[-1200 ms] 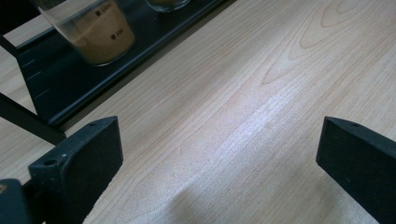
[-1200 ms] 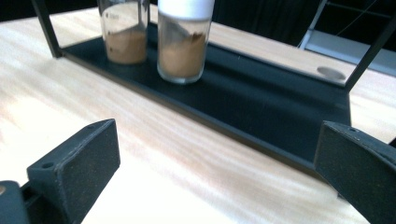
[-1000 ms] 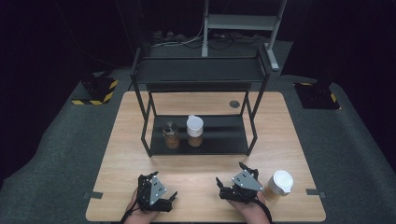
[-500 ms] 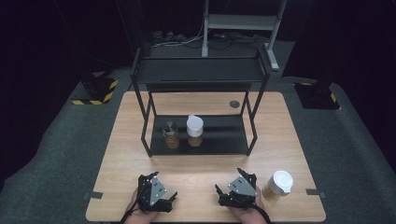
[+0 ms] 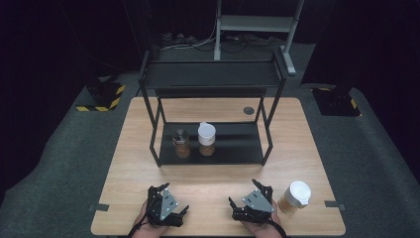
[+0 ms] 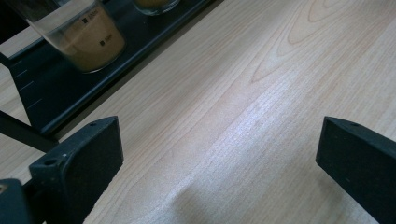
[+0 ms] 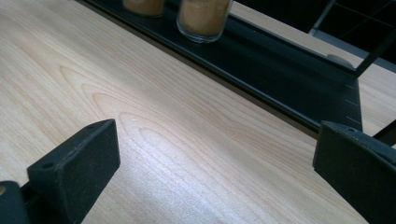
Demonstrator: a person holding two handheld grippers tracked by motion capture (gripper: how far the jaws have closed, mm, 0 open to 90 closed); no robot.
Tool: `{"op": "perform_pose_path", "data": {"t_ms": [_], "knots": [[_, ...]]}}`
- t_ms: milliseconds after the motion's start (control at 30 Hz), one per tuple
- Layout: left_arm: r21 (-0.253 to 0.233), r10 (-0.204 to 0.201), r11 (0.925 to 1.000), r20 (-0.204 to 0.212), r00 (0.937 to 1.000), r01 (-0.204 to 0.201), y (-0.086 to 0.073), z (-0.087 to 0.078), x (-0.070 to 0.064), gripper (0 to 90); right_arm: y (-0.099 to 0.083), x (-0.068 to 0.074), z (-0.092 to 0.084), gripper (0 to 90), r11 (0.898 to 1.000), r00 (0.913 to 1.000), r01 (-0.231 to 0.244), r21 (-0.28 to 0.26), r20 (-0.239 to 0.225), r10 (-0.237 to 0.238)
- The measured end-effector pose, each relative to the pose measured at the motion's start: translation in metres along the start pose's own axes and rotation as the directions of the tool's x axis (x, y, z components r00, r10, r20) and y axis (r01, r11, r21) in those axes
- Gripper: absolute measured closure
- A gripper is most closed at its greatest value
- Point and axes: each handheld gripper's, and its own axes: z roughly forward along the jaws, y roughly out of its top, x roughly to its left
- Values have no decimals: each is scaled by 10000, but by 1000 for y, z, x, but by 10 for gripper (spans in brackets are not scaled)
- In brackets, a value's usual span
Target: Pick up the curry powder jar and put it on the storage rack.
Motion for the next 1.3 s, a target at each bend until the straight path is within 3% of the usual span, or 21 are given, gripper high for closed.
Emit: {"op": "perform_pose_path", "data": {"t_ms": [267,533,1300], "knots": [[28,156,9999,-134,9998,-156,1,0,-4,10,0,-2,0,9,9999,9997,149,-15,-210,-149],[16,209,9998,-58,9998,-209,0,0,-3,10,-4,-10,-4,4,9993,9984,-274,-272,-492,261],[-31,213,9998,28,9998,-213,0,0,-1,10,9,-14,-33,4,9927,9977,-528,-1080,-473,479]]}}
